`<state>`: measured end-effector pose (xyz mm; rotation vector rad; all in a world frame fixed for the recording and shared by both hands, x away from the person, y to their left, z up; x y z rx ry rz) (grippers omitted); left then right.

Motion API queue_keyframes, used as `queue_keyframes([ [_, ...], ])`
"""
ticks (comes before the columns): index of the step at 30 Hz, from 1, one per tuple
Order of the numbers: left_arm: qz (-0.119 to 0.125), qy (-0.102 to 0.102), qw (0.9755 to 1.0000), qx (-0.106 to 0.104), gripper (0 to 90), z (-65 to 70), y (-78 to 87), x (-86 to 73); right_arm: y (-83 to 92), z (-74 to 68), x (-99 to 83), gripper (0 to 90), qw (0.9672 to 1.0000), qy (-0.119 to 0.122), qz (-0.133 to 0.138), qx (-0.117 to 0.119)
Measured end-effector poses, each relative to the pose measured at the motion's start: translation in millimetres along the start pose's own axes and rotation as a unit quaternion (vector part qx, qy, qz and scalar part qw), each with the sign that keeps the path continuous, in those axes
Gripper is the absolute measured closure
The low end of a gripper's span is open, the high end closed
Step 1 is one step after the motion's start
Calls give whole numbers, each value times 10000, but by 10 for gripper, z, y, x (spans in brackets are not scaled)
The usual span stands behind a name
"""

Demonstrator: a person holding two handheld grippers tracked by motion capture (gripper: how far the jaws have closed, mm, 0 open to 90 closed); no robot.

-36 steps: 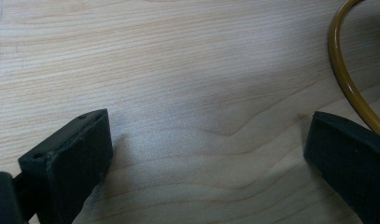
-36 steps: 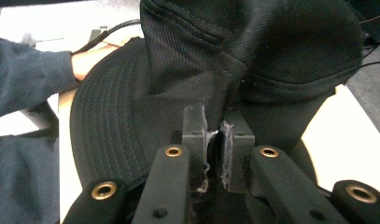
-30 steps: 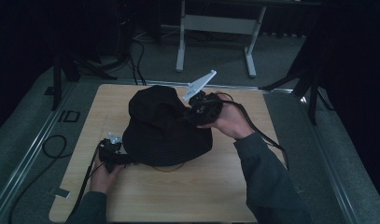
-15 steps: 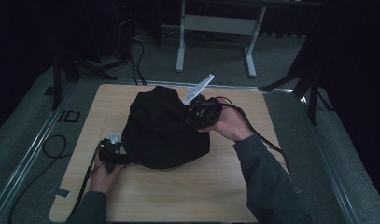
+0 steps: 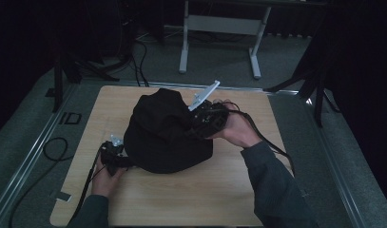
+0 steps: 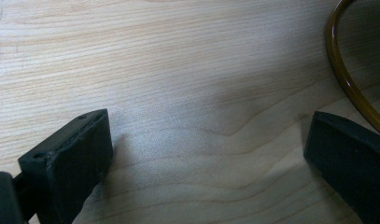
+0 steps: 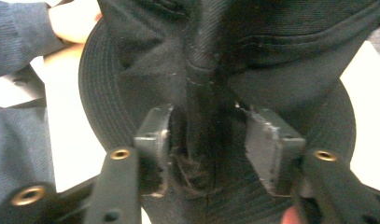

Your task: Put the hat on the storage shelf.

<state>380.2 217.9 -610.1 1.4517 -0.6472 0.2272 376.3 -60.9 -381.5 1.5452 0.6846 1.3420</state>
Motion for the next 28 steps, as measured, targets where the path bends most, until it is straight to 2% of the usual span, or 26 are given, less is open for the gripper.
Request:
queue_keyframes([
  [8, -1, -1, 10000, 0, 13, 0, 0, 0, 64, 6, -14, 323, 9996, -267, 114, -23],
  [14, -1, 0, 10000, 0, 13, 0, 0, 0, 85, -9, -11, 282, 9992, -337, 211, -35],
  [18, -1, 0, 10000, 0, 13, 0, 0, 0, 108, -28, -14, 285, 9989, -358, 298, -68],
  [25, -1, 0, 10000, -1, 13, 0, 0, 0, 174, -67, -23, 330, 9980, -420, 457, 109],
  [28, -2, 0, 10000, -1, 12, 0, 0, 0, 204, -64, -33, 338, 9977, -440, 503, 96],
])
Point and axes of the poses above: each handheld gripper's, and its own axes: y roughly backward along the jaws, x roughly out of its top, z roughly to its right, the point moved 6 cm from there along -y, roughly forward along the jaws, and after that the axes turned 11 degrees about -z, right-handed, at the moved point
